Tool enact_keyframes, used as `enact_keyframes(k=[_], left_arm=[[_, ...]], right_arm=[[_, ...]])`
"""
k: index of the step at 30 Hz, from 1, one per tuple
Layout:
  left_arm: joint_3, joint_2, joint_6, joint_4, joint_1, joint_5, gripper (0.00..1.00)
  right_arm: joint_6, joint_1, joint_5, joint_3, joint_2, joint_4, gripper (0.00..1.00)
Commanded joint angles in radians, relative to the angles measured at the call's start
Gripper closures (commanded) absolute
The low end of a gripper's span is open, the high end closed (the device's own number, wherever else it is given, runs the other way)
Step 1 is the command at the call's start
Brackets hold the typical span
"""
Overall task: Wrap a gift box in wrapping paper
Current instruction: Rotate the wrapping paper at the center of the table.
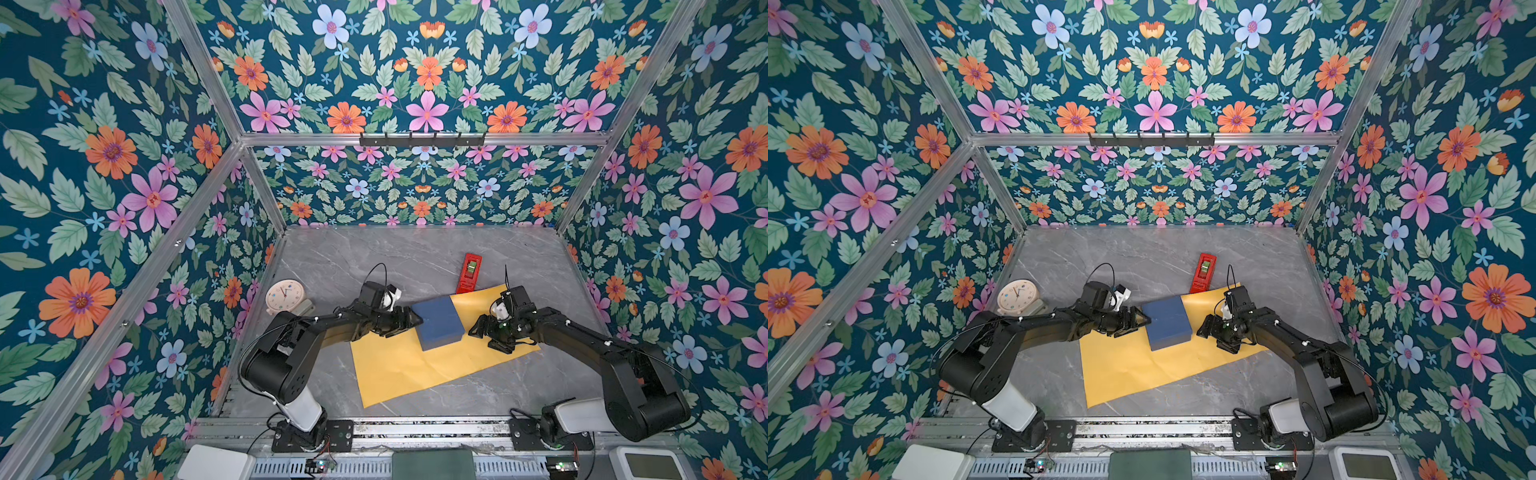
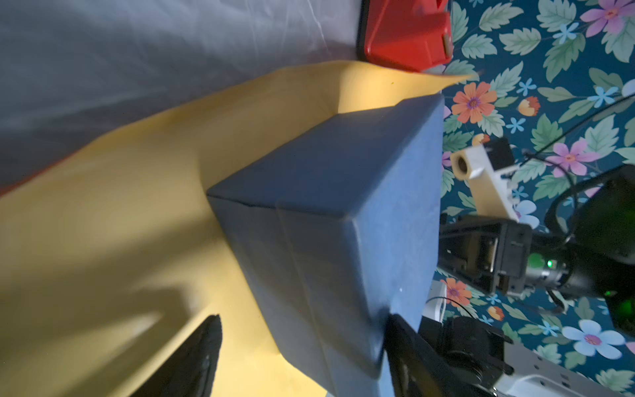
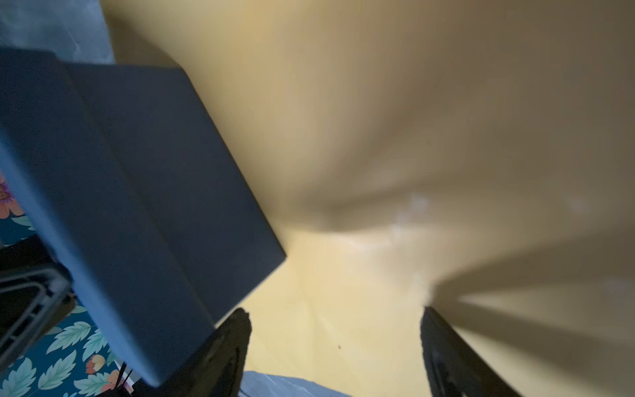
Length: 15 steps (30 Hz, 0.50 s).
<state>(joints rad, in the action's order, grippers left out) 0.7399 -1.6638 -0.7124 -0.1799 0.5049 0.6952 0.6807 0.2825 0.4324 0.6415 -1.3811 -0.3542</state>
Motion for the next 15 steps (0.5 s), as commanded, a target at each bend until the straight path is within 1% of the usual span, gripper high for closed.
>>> enact_keyframes(k=[1,3,7,9,11,12,14,15], left_arm=[[0.035,-0.021,0.079,0.119,-0.028,-0.119,0.23],[0.068,-0.026,0.102,0.140,-0.046,-0.123,0.22],[0.103,-0.001,0.139,0.167,-0.078,-0.128,0.20],[0.113,0.029,0.157,0.201,-0.098,-0.148,0.20],[0.099,0.071,0.155,0.199,-0.113,-0.160,0.19],[0.087,0.091,0.151,0.192,-0.115,-0.164,0.19],[0.074,0.103,0.146,0.186,-0.115,-0.169,0.19],[0.068,0.098,0.148,0.191,-0.117,-0.180,0.19]], right_arm=[[0.081,0.006,0.018,-0.063,0.032,0.054,0.26],[0.119,0.037,0.032,-0.097,0.052,0.079,0.28],[0.180,0.156,0.035,-0.091,0.064,0.083,0.30],[0.201,0.193,0.048,-0.081,0.078,0.086,0.31],[0.196,0.196,0.046,-0.060,0.115,0.052,0.31],[0.187,0.196,0.016,-0.043,0.140,0.024,0.30],[0.134,0.170,-0.036,-0.006,0.164,-0.012,0.30],[0.112,0.142,-0.039,0.007,0.158,-0.005,0.29]])
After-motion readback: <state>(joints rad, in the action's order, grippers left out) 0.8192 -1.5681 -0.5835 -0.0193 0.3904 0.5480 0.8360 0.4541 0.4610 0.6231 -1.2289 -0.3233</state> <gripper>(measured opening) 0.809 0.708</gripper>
